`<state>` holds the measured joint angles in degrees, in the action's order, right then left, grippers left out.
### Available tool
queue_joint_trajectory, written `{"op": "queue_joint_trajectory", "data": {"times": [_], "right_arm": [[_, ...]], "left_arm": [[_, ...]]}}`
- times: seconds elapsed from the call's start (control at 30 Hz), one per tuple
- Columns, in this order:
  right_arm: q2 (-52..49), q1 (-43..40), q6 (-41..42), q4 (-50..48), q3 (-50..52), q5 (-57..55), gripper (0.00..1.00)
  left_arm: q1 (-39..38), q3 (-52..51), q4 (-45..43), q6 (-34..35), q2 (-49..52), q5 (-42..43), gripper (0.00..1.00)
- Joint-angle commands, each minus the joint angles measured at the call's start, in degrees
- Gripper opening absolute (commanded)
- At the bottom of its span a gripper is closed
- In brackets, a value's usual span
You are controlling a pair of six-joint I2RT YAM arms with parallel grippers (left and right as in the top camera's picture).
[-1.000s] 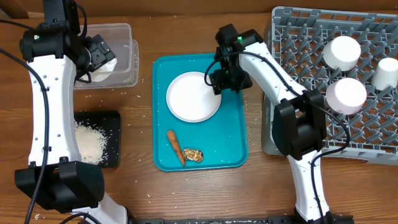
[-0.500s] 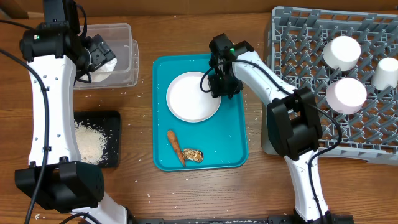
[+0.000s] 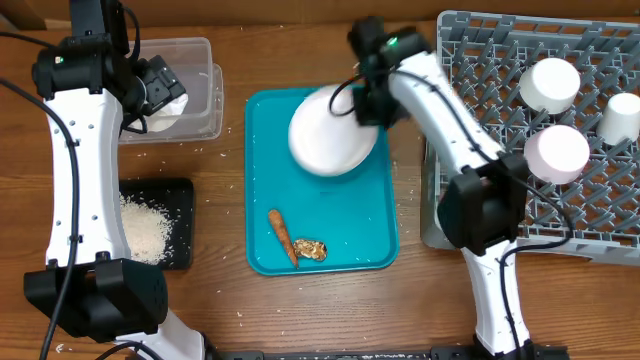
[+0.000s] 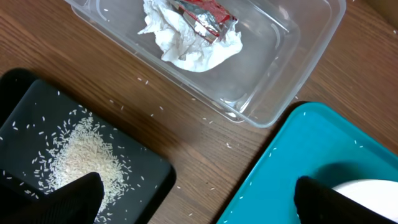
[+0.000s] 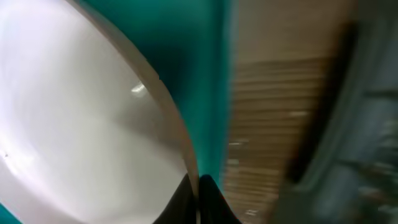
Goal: Sort waste into correct bins and load items into the dishwasher
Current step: 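Lift the plate with the right gripper and carry it into the rack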
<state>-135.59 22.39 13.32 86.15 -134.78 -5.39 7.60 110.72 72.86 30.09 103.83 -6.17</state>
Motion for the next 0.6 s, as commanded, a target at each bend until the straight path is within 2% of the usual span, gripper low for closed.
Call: {"op": "queue_joint_trajectory", "data": {"times": [0.0,0.13,0.3,0.47,0.57], "right_arm": [[5.2,-5.4,0.5,3.7,-9.8,-18.8,0.04],[8.5,-13.0,0.5,4.5,-14.0,-22.6,0.04],[9.1,-24.7,0.4,-1.4,-14.0,-27.1,0.04],[8.3,-30.2,-0.3,-7.0,-13.0,-29.1,0.04],[8.2,-31.1,-1.5,-10.5,-8.8,-30.5,0.04]], "left_arm": [[-0.1,0.3,0.0,0.8,-0.3,0.2,1.0],[-0.1,0.3,0.0,0.8,-0.3,0.2,1.0],[-0.1,0.3,0.0,0.8,-0.3,0.2,1.0],[-0.1,0.3,0.0,0.8,-0.3,0.2,1.0],[-0.1,0.3,0.0,0.8,-0.3,0.2,1.0]]}}
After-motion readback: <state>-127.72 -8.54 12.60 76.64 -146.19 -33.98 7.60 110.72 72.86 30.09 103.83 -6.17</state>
